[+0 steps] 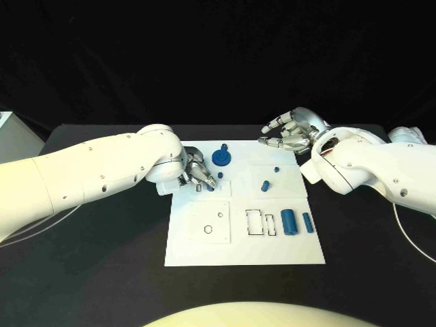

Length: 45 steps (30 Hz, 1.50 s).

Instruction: Assemble the parts on the task board

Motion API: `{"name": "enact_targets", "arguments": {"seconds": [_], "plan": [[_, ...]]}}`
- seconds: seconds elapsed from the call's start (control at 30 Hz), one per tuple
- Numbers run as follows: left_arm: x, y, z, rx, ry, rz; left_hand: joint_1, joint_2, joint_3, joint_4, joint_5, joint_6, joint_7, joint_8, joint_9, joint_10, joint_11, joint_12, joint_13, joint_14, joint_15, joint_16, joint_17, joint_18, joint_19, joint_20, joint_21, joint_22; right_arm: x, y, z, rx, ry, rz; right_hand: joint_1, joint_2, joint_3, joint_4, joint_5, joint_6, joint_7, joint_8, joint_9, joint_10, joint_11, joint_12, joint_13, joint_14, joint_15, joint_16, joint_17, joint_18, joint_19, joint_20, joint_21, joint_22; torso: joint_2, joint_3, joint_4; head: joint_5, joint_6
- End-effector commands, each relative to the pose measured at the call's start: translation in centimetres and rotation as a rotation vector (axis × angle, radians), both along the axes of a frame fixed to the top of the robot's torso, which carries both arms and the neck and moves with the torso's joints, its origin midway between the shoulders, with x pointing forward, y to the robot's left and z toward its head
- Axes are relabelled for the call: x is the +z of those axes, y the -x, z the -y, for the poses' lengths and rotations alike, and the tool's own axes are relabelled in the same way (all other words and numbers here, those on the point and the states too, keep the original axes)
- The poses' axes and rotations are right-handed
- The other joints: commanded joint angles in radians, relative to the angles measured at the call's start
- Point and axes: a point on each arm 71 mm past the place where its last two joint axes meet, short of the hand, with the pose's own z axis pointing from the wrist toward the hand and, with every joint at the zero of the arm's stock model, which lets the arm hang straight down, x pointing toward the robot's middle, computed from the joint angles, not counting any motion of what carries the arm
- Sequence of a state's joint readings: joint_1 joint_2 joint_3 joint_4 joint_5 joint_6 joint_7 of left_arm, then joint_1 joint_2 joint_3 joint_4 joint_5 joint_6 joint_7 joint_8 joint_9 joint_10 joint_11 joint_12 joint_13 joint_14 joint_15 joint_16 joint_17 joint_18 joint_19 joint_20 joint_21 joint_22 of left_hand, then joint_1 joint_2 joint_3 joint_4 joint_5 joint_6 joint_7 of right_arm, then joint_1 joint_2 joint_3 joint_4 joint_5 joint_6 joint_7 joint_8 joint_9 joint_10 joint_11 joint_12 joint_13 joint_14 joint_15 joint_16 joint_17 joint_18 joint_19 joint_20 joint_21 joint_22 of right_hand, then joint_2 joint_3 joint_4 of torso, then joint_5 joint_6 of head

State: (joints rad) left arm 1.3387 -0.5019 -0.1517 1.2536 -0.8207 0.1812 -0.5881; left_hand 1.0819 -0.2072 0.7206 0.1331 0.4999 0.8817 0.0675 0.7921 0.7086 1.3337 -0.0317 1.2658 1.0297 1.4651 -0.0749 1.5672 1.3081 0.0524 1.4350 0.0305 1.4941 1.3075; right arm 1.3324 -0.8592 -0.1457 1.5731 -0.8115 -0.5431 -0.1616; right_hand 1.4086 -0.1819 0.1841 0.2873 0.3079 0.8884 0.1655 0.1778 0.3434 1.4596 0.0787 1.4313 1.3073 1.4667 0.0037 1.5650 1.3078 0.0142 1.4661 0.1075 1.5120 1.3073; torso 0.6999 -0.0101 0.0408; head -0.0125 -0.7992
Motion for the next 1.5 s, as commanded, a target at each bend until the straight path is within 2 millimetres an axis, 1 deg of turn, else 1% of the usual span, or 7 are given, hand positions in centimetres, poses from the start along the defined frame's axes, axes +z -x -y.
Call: {"name": "enact_targets", "arguments": {"seconds": [0.03, 0.63, 1.23, 1.3, 1.33, 1.37, 1.5], "plan": [[-0.47, 0.46, 0.56, -0.023, -0.003, -0.035, -0.012, 0.012, 0.135, -0.144, -0.002, 0.033, -0.029, -0.001, 0.003, 0.01, -0.001, 0.005, 0.004, 0.106, -0.009, 0.004, 0.263, -0.009, 0.008, 0.001, 0.008, 0.071, 0.01, 0.04, -0.14, 0.012, 0.007, 0.006, -0.006, 0.004, 0.006, -0.002, 0.003, 0.001, -0.002, 0.005, 0.0, -0.009, 0.0, -0.006, 0.138, 0.097, 0.001, -0.005, 0.237, 0.003, 0.072, 0.001, -0.006, 0.218, 0.001, -0.0004, 0.001, -0.002, 0.001], [-0.36, 0.34, 0.96, -0.028, -0.016, -0.005, -0.036, 0.046, 0.108, -0.115, -0.02, 0.042, -0.035, -0.007, 0.005, 0.015, -0.005, 0.002, 0.006, 0.106, -0.013, 0.004, 0.263, -0.01, 0.01, -0.004, 0.008, 0.074, 0.0, 0.02, -0.19, 0.015, 0.007, 0.006, -0.006, 0.004, 0.006, -0.002, 0.003, 0.001, -0.002, 0.005, 0.0, -0.009, 0.0, -0.006, 0.138, 0.097, 0.001, -0.005, 0.237, 0.003, 0.072, 0.001, -0.006, 0.218, 0.001, 0.0001, 0.0001, -0.004, 0.003], [-0.41, 0.43, 0.77, -0.039, -0.027, -0.014, -0.079, 0.0, -0.111, -0.059, -0.063, 0.063, -0.049, -0.034, 0.002, 0.013, -0.015, -0.001, 0.017, 0.106, -0.022, 0.004, 0.263, -0.011, 0.013, -0.012, 0.005, 0.078, 0.0, 0.05, -0.21, 0.017, 0.006, 0.008, -0.009, 0.002, 0.009, -0.002, 0.004, 0.0, -0.002, 0.006, 0.0, -0.009, 0.0, -0.006, 0.138, 0.097, 0.001, -0.006, 0.235, 0.004, 0.071, 0.0, -0.009, 0.216, 0.0, -0.0024, 0.0015, -0.006, 0.0], [-0.4, 0.4, 0.73, -0.037, -0.027, -0.011, -0.077, -0.001, -0.134, -0.049, -0.092, 0.067, -0.05, -0.039, 0.0, 0.013, -0.016, -0.001, 0.019, 0.106, -0.022, 0.004, 0.263, -0.011, 0.013, -0.013, 0.005, 0.079, 0.0, 0.05, -0.22, 0.018, 0.006, 0.008, -0.009, 0.002, 0.009, -0.002, 0.004, 0.0, -0.002, 0.006, 0.0, -0.009, 0.0, -0.006, 0.138, 0.097, 0.001, -0.006, 0.235, 0.004, 0.071, 0.0, -0.009, 0.216, 0.0, -0.002, 0.0012, -0.006, 0.0], [-0.4, 0.39, 0.71, -0.036, -0.027, -0.009, -0.069, 0.003, -0.149, -0.042, -0.142, 0.069, -0.05, -0.044, -0.001, 0.013, -0.016, -0.001, 0.02, 0.106, -0.022, 0.004, 0.263, -0.011, 0.014, -0.013, 0.004, 0.079, 0.0, 0.05, -0.22, 0.018, 0.006, 0.008, -0.009, 0.002, 0.009, -0.002, 0.004, 0.0, -0.002, 0.006, 0.0, -0.009, 0.0, -0.006, 0.138, 0.097, 0.001, -0.006, 0.235, 0.004, 0.071, 0.0, -0.009, 0.216, 0.0, -0.0019, 0.0012, -0.006, 0.001], [-0.39, 0.37, 0.68, -0.035, -0.028, -0.007, -0.066, 0.003, -0.158, -0.036, -0.161, 0.07, -0.05, -0.047, -0.002, 0.012, -0.015, -0.002, 0.021, 0.106, -0.022, 0.004, 0.263, -0.011, 0.013, -0.013, 0.004, 0.078, -0.01, 0.05, -0.22, 0.018, 0.006, 0.009, -0.009, 0.002, 0.009, -0.002, 0.004, 0.0, -0.002, 0.006, 0.0, -0.009, 0.0, -0.006, 0.138, 0.097, 0.001, -0.006, 0.235, 0.004, 0.071, 0.0, -0.009, 0.216, 0.0, -0.0019, 0.001, -0.006, 0.002], [-0.35, 0.26, 0.51, -0.029, -0.029, 0.005, -0.067, 0.003, -0.176, -0.02, -0.187, 0.074, -0.048, -0.051, -0.003, 0.013, -0.014, -0.001, 0.024, 0.106, -0.021, 0.004, 0.263, -0.011, 0.013, -0.012, 0.003, 0.078, -0.01, 0.05, -0.2, 0.018, 0.006, 0.009, -0.011, 0.002, 0.01, -0.001, 0.003, 0.0, -0.002, 0.006, 0.0, -0.009, 0.0, -0.006, 0.138, 0.096, 0.001, -0.006, 0.233, 0.004, 0.07, 0.0, -0.009, 0.216, 0.0, -0.0016, 0.0004, -0.007, 0.003]]}}
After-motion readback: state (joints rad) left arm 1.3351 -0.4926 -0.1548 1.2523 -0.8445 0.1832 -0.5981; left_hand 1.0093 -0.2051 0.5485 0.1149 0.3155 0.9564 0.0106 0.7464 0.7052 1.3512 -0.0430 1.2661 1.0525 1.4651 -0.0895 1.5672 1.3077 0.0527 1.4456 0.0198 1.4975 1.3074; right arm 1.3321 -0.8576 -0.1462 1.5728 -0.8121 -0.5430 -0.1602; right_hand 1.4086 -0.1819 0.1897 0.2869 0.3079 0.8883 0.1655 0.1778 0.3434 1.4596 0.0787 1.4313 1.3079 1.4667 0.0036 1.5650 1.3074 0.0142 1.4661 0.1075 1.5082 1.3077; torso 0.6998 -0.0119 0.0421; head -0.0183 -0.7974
